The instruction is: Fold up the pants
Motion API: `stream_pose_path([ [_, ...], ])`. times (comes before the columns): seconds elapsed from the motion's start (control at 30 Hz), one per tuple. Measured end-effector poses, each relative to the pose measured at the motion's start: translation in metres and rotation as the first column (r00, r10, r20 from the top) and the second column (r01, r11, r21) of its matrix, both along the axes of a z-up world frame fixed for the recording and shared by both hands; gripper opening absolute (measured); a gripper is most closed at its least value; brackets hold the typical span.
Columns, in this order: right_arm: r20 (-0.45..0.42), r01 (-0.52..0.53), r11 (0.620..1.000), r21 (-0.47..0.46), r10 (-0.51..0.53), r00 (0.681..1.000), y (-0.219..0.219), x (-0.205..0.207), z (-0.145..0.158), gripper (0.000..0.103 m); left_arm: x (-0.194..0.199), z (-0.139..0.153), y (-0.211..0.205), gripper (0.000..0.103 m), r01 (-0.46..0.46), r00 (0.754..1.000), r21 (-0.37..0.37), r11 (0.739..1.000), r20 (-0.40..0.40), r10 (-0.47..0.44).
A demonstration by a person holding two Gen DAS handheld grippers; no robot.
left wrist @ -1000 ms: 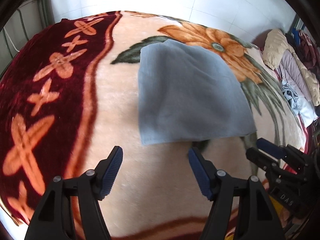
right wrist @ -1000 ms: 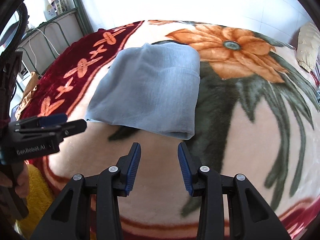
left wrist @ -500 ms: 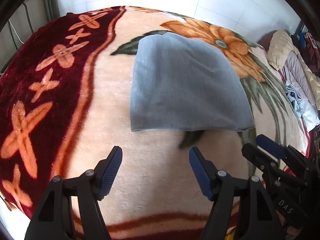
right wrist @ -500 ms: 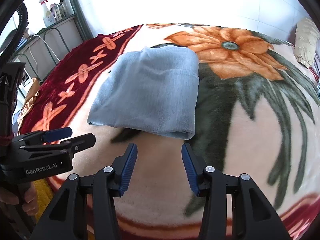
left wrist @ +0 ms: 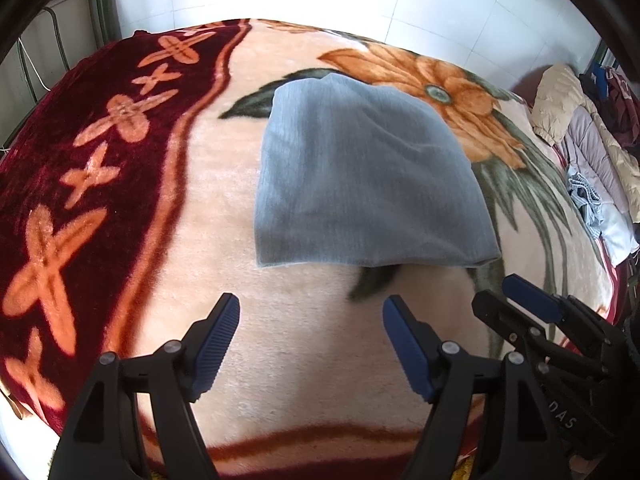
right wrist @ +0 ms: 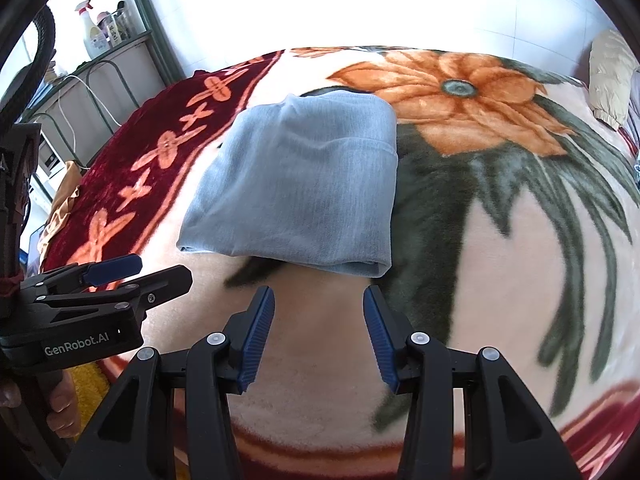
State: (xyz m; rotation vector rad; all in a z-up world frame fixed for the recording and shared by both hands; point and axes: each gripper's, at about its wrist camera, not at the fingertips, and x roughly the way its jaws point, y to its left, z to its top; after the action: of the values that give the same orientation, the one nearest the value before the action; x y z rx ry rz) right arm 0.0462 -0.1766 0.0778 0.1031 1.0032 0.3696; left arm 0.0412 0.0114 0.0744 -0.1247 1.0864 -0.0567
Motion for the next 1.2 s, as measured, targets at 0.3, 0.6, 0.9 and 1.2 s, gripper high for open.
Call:
stream_pose_path([
  [0.3,0.002,-0.001,1.0,0.002,0.001,1.0,0.0,0.0,0.002,0.047,-0.001,0.004,-0.003,0.078,0.016,1.0,0.002,1.0,0.006,-0.016],
  [0.6,0.005,0.003,1.0,0.0,-0.003,1.0,0.003,-0.001,0.004,0.047,-0.001,0.006,-0.006,0.078,0.021,1.0,0.018,1.0,0.009,-0.021],
  [0.9,0.003,0.003,1.0,0.001,-0.003,1.0,0.003,-0.002,0.004,0.047,-0.001,0.006,-0.006,0.078,0.021,1.0,0.024,0.999,0.008,-0.021],
  [1.2,0.016,0.016,1.0,0.005,-0.016,1.0,0.006,-0.008,0.011,0.047,-0.005,0.009,-0.007,0.078,0.027,1.0,0.029,0.999,0.013,-0.028],
])
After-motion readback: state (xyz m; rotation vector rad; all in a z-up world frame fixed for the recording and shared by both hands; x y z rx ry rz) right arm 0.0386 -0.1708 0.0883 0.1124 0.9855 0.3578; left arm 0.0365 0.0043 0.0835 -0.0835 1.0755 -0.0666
